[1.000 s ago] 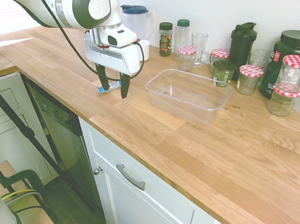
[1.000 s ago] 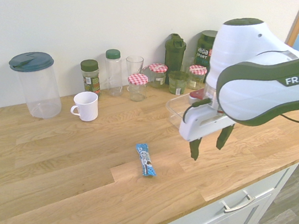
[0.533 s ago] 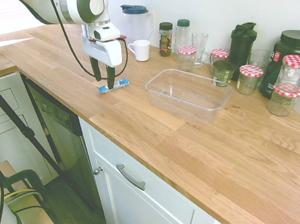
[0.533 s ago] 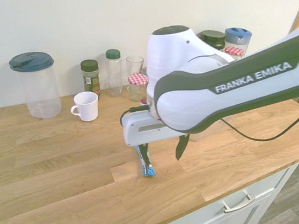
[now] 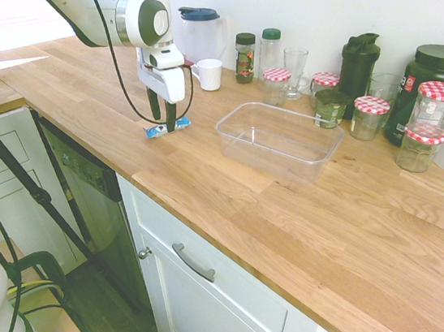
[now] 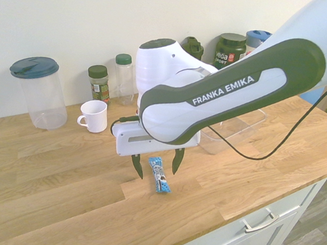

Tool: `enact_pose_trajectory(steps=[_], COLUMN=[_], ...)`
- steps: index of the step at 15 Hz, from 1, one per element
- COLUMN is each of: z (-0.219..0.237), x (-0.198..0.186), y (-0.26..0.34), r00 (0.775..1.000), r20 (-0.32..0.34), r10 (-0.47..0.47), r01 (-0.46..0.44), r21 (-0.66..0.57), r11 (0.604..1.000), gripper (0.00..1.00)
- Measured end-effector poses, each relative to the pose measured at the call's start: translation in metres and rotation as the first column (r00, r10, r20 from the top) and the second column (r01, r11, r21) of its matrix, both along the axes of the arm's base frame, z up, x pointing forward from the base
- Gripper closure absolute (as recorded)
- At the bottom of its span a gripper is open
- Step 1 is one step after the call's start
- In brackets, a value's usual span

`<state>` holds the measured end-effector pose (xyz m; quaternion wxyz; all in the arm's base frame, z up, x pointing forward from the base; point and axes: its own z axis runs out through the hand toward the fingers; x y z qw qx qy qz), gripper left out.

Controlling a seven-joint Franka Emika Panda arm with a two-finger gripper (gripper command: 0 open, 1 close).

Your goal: Put the protein bar into the container

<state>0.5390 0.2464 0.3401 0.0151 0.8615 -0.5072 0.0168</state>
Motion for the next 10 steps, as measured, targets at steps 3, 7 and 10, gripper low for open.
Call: enact_pose_trajectory(steps=[3, 7, 10], z=[-0.0052, -0.0106, -0.011], x=[0.0059, 0.0094, 0.0098], y=[0.0018, 0.0034, 0.0062], r00=[1.0, 0.999, 0.999], r20=[0.014, 0.036, 0.048], r10=[0.005, 0.015, 0.019], r01=[-0.005, -0.015, -0.019], r21=[0.001, 0.005, 0.012], r11=[1.0, 1.0, 1.0], gripper=[1.0, 1.0, 1.0])
